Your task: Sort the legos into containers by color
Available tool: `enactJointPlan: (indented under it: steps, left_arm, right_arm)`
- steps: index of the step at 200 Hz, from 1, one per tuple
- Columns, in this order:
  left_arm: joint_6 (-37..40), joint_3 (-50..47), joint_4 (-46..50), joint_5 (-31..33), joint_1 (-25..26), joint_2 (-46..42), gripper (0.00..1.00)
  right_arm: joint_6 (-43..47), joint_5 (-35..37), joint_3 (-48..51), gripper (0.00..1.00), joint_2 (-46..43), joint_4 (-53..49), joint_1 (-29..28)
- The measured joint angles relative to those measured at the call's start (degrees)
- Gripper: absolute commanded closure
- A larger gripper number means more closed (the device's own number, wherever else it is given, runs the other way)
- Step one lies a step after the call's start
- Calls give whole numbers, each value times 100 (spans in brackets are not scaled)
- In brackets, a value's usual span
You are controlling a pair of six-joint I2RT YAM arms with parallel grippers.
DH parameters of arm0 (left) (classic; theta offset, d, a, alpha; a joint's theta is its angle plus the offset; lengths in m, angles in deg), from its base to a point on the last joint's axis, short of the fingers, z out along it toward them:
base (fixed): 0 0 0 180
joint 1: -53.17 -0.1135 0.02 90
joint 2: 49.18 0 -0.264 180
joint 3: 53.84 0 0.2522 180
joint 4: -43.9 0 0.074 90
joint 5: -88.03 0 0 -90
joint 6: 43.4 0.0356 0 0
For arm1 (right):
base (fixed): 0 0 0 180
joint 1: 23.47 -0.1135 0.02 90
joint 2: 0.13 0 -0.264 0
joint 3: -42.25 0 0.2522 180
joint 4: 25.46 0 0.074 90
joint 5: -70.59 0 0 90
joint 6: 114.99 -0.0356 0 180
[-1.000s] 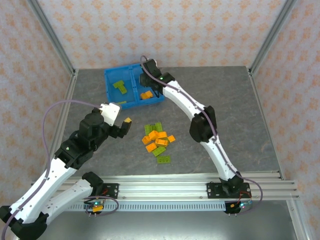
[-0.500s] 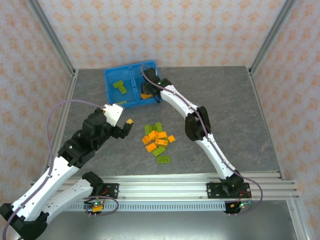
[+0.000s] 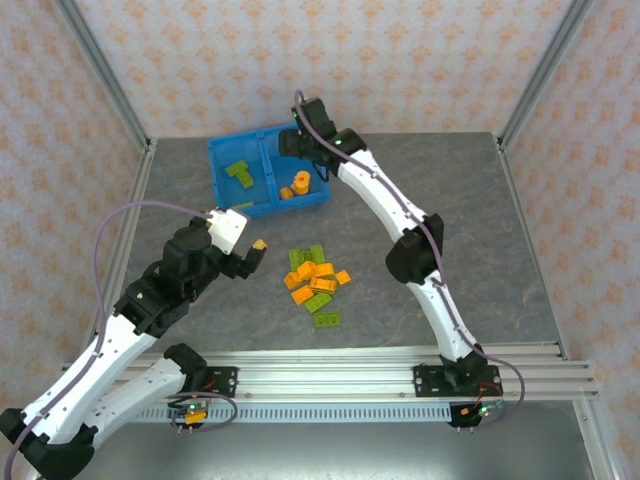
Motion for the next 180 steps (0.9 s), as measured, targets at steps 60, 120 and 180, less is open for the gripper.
enactJointPlan:
  steps: [60,120,180]
  left_arm:
    - [356,-79,2,-1001,0,-413,0]
    - [817,-85,94,-2020,0,-271,0]
    - [964,-85,212,-2170,0,-219,0]
  right_arm:
    - [33,-520,4505,34,-3517,389,-28]
    - [-608,-999,8122,34,-5814,730,-664]
    - [-1775,-1108,8915,2,-5257,1095,-1373]
